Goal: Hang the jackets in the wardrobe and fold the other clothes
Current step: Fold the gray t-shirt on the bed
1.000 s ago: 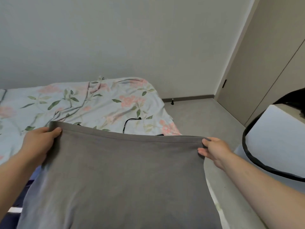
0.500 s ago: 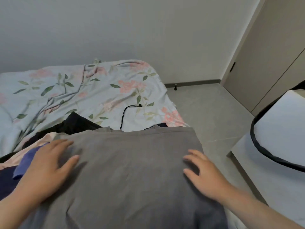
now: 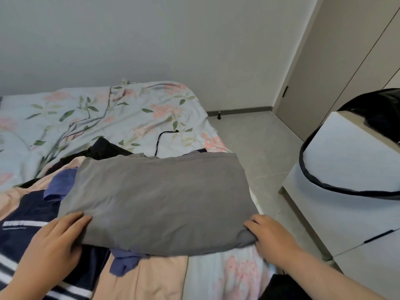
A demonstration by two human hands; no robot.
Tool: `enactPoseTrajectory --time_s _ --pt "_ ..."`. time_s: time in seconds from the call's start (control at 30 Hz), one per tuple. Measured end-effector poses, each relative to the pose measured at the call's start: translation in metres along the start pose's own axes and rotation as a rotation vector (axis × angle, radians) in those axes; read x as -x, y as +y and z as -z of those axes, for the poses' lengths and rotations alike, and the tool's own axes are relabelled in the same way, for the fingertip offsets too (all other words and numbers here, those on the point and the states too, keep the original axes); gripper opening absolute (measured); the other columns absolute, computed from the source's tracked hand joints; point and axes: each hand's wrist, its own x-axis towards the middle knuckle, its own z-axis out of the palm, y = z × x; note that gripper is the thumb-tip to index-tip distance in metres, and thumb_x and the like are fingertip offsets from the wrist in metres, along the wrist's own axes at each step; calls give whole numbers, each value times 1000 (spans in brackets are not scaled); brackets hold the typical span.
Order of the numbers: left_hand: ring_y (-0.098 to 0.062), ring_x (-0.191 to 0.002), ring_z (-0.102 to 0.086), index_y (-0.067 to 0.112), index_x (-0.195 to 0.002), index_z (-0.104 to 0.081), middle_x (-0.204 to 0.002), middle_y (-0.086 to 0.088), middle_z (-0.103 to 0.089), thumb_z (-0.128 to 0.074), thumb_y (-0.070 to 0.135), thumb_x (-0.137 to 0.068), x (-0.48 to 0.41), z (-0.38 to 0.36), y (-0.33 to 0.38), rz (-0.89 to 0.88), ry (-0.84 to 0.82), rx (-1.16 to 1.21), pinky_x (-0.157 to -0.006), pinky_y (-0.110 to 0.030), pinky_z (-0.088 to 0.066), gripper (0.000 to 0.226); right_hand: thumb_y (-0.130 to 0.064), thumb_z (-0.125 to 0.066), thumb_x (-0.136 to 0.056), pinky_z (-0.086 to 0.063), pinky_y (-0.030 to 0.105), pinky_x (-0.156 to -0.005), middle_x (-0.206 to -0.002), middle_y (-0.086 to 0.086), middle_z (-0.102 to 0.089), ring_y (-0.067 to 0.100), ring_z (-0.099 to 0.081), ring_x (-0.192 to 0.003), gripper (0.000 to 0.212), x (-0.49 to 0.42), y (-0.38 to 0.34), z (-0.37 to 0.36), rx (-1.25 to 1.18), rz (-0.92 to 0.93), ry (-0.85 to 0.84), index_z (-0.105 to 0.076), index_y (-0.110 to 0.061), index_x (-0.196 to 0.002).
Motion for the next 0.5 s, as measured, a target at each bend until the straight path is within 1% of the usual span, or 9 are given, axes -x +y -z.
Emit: enactPoseTrajectory --time_s 0.07,0.1,0.17,0.23,0.3,0.37,0.4,0.43,0.5 --pt "-41 -99 -58 6 -113 -67 -117 -14 -61 -50 18 -68 1 -3 -6 47 2 8 -78 -55 -51 49 -2 -48 -81 -45 29 -82 -109 -3 -62 21 -57 -106 42 8 8 -2 -157 -147 53 -69 -21 -112" --pt "-40 -100 -59 8 -113 -66 -118 -12 -61 -60 11 -66 2 -6 -12 92 -9 22 -78 -55 -52 47 -2 -48 -84 -45 26 -82 -109 -4 -65 20 -59 -105 42 10 11 0 -230 -208 97 -71 -22 -113" --pt "-40 -103 -60 12 -114 -64 -120 -8 -59 -73 -7 -59 1 -6 -22 179 -43 80 -79 -54 -53 59 -1 -50 -89 -44 23 -84 -112 -6 -68 18 -62 -106 42 13 15 9 -332 -292 169 -71 -23 -116" --pt "-34 -101 -62 21 -114 -62 -115 -3 -62 -71 -16 -61 -3 -1 -29 265 -46 150 -81 -46 -52 65 1 -50 -89 -44 20 -80 -109 -7 -70 15 -64 -101 42 12 16 24 -443 -342 207 -72 -24 -115" --pt "-25 -92 -64 32 -114 -60 -103 4 -68 -66 -6 -72 -12 14 -29 381 -19 231 -81 -34 -50 57 5 -48 -89 -48 18 -71 -96 -8 -72 12 -67 -87 43 10 15 42 -622 -398 250 -75 -27 -101" --pt "-18 -82 -65 49 -104 -61 -89 14 -68 -55 21 -78 -30 37 -26 510 27 342 -72 -20 -47 39 10 -43 -89 -54 21 -62 -88 -1 -71 13 -67 -79 46 5 12 63 -907 -471 292 -73 -24 -85" --pt "-17 -80 -66 52 -100 -62 -86 16 -68 -49 31 -77 -43 50 -24 566 55 416 -69 -19 -48 33 11 -41 -89 -55 21 -62 -88 5 -70 15 -67 -78 44 2 11 75 -1019 -497 328 -72 -19 -83" --pt "-18 -80 -67 50 -97 -64 -84 14 -69 -46 37 -74 -58 61 -23 607 97 502 -71 -20 -50 32 12 -41 -90 -55 22 -64 -89 10 -69 17 -66 -80 40 -1 10 89 -1089 -506 373 -71 -14 -84" --pt "-17 -81 -68 39 -93 -68 -84 7 -72 -47 40 -72 -90 88 -18 652 195 636 -78 -33 -58 31 13 -42 -92 -55 28 -74 -91 15 -66 20 -63 -82 34 -7 10 119 -1188 -509 480 -70 -6 -89"
